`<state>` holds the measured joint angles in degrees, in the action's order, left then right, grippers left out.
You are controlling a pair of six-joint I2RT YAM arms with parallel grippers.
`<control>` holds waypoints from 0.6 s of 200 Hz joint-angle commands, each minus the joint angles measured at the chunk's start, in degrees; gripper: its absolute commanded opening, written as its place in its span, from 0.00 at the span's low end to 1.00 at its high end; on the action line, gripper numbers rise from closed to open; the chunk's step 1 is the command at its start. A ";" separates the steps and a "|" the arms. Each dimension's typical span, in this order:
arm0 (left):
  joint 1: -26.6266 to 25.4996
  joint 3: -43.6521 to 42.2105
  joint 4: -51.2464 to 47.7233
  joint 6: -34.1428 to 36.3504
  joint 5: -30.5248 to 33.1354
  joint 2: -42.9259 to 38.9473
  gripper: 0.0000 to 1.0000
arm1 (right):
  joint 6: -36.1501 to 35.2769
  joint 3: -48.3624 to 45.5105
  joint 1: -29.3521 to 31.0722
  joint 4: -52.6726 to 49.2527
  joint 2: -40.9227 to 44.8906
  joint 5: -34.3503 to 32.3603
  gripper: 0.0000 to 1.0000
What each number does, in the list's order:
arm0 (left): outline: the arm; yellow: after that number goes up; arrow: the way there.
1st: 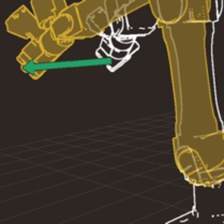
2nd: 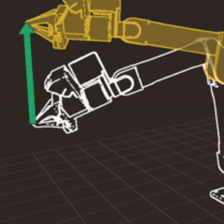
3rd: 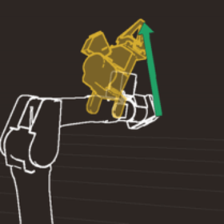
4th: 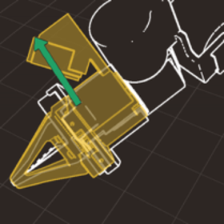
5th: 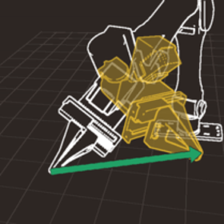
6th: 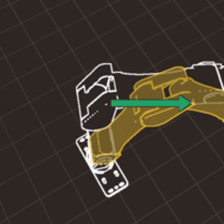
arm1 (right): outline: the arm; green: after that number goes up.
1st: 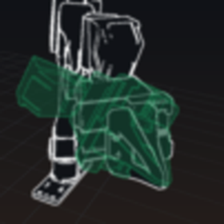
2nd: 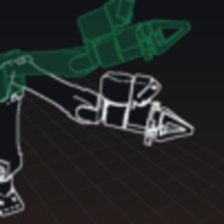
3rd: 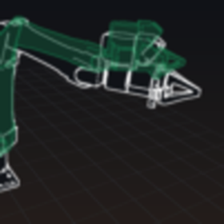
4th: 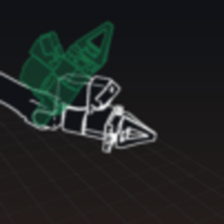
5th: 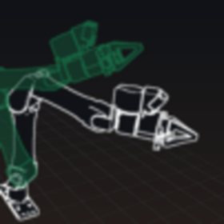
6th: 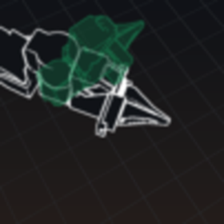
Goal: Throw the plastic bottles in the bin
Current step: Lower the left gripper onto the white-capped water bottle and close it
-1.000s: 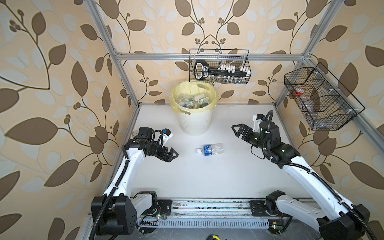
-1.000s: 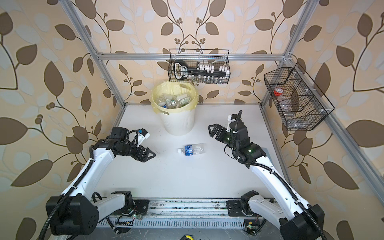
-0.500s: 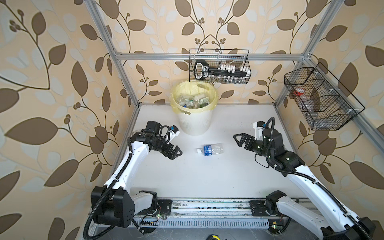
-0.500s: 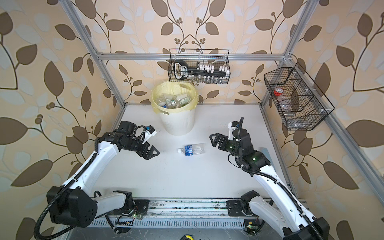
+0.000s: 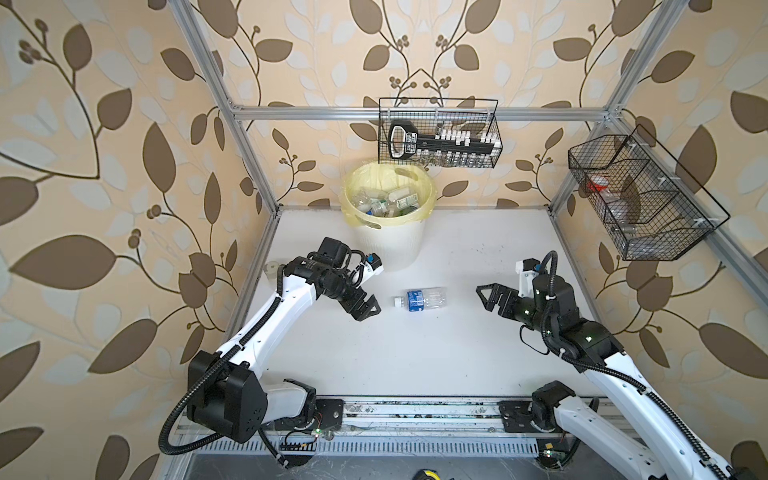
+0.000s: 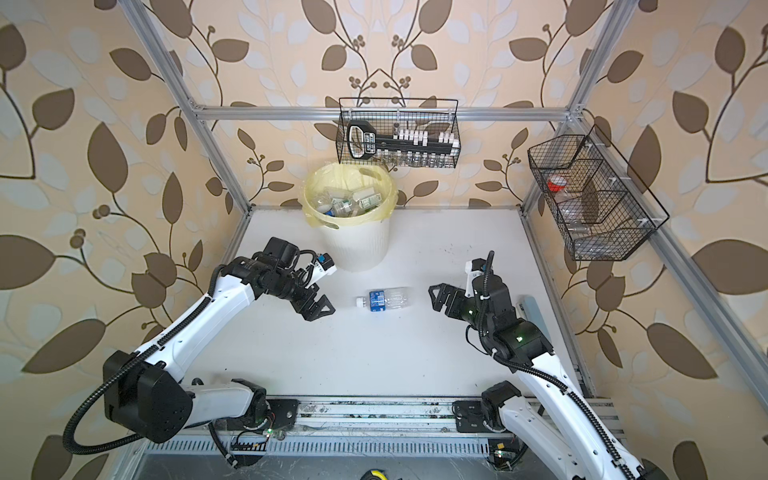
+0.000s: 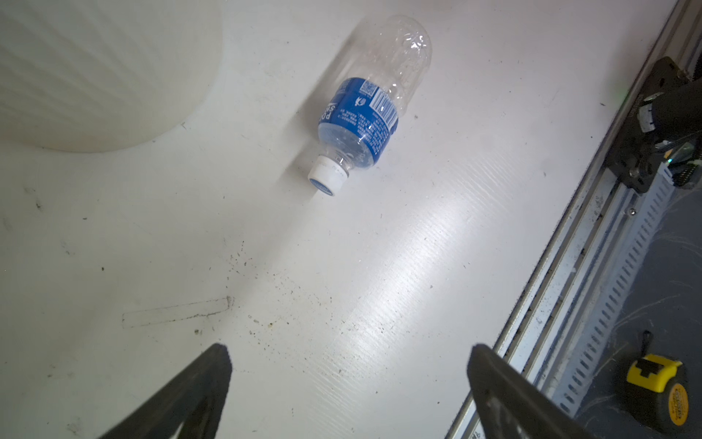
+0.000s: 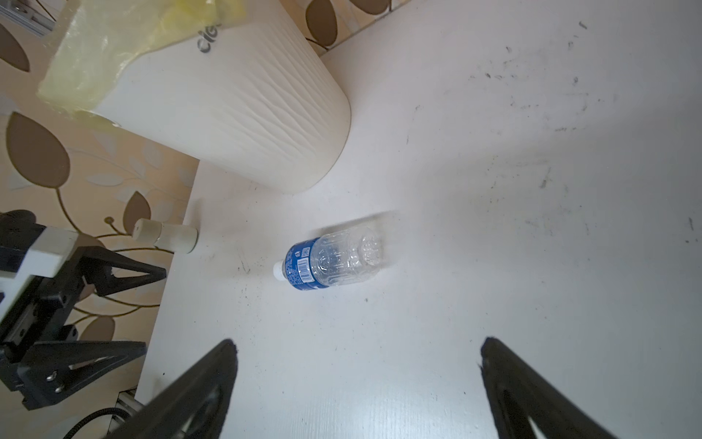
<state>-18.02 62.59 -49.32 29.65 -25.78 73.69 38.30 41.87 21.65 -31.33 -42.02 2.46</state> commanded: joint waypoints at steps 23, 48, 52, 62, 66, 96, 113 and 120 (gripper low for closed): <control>-4.02 0.40 4.47 0.06 2.72 2.04 0.99 | 0.51 -0.27 -0.19 -4.17 2.82 -4.14 1.00; -7.38 2.17 4.98 0.10 4.36 5.42 0.99 | 0.79 -0.25 -0.17 -4.36 3.23 -4.39 1.00; -7.94 2.54 4.79 0.15 4.62 5.96 0.99 | 0.73 -0.27 -0.20 -4.43 3.15 -4.24 1.00; -9.55 3.35 4.43 0.15 5.24 7.37 0.99 | 0.80 -0.06 -0.17 -4.47 2.96 -4.15 1.00; -10.07 3.66 4.33 0.22 5.46 7.87 0.99 | 0.78 -0.05 -0.20 -4.52 2.90 -4.13 1.00; -14.42 4.89 5.22 1.49 9.76 10.99 0.99 | 1.27 -0.08 -0.16 -4.79 2.76 -4.50 1.00; -15.83 6.02 5.86 2.37 11.06 12.36 0.99 | 1.49 -0.25 -0.18 -4.79 3.02 -4.83 1.00; -16.36 6.72 5.98 2.75 11.42 13.03 0.99 | 1.57 -0.28 -0.20 -4.84 3.07 -5.05 1.00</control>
<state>-32.77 65.71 -44.34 30.11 -17.28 85.62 39.22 41.85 21.63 -34.87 -39.44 -0.95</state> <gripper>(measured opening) 0.990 0.999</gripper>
